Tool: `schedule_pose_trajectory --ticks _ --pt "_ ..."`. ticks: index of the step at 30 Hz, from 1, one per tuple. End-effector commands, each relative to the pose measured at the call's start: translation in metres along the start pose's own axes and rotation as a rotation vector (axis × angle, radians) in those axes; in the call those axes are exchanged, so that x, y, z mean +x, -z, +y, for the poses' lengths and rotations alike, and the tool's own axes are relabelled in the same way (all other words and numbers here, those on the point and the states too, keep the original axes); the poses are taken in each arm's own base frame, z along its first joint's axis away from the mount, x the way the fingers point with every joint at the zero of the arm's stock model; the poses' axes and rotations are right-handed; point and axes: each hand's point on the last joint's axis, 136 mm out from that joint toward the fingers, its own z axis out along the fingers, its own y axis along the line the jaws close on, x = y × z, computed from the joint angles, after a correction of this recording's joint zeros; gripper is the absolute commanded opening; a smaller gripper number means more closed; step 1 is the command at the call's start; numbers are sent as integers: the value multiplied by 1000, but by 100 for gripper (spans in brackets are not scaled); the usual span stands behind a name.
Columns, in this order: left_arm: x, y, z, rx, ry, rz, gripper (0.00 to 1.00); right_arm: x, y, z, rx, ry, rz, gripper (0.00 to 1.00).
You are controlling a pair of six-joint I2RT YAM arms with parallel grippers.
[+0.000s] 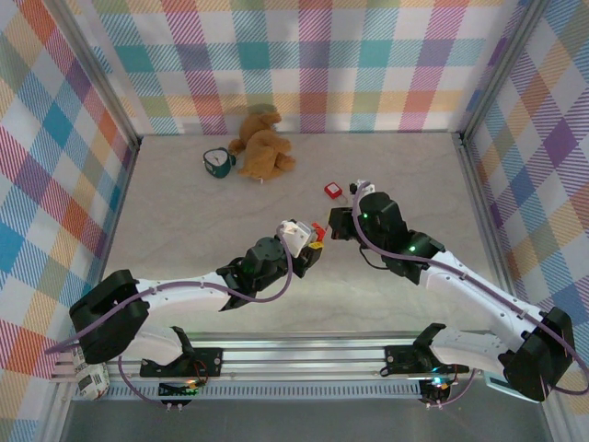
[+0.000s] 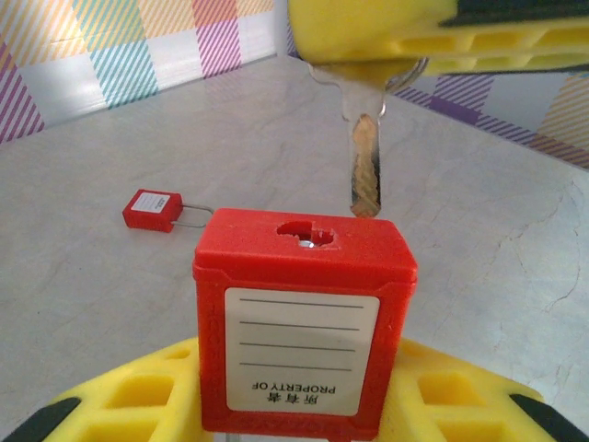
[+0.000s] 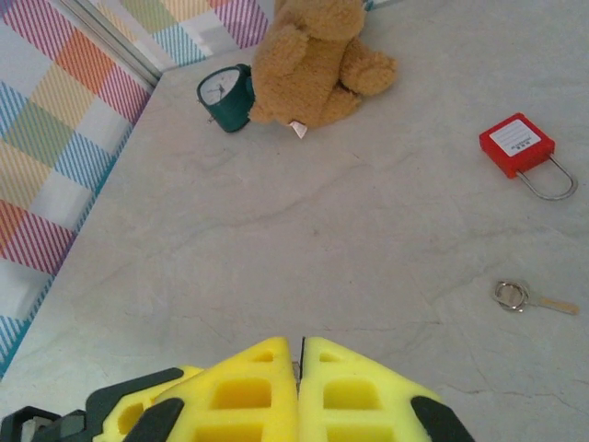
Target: Unlock with the key
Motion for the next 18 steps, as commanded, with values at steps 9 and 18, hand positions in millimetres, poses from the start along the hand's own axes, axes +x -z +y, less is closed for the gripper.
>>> schedule_pose_trajectory --ticks 9,18 --pt "-17 -4 1 -10 13 -70 19 -9 -5 21 -59 -10 -13 1" --pt "-17 -3 1 -12 5 -71 18 -1 -12 25 -75 -17 10 1"
